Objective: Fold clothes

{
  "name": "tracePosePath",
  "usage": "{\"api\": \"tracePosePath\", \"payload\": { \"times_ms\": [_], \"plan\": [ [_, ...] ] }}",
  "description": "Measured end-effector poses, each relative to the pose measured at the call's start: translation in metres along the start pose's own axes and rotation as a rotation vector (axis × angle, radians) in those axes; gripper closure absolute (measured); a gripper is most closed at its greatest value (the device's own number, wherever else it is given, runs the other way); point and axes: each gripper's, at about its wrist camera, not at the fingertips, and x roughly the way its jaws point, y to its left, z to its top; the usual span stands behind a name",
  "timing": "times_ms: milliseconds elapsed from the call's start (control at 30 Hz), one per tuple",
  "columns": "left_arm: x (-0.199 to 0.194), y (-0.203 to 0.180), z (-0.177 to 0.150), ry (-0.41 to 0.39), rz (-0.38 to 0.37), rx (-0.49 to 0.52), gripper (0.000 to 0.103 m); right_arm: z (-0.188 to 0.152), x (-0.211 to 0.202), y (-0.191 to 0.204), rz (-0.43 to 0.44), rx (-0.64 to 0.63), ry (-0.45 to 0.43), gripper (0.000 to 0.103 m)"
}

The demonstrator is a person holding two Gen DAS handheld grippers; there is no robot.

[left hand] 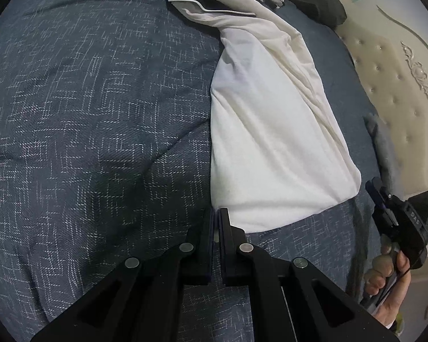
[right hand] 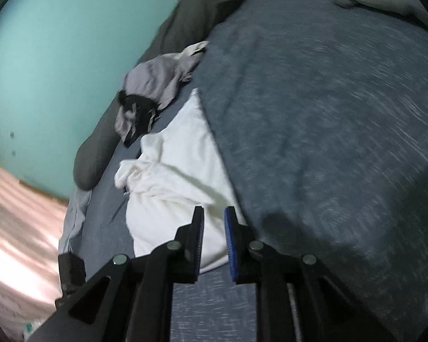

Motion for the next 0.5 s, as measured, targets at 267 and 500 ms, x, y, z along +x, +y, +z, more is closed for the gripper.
{"api": "tracePosePath", "payload": {
  "times_ms": [267, 500],
  "plan": [
    [-0.002, 0.0, -0.005, -0.034, -0.007, -0.021, 0.099, -0.012, 0.035, -0.002, -0.098, -0.023, 0.138, 0.088],
    [-0.026, 0.005, -0.007, -0.13, -0.048, -0.038, 0.099, -0.002, 0.015, 0.0, -0.073, -0.021, 0.052, 0.088]
  ]
}}
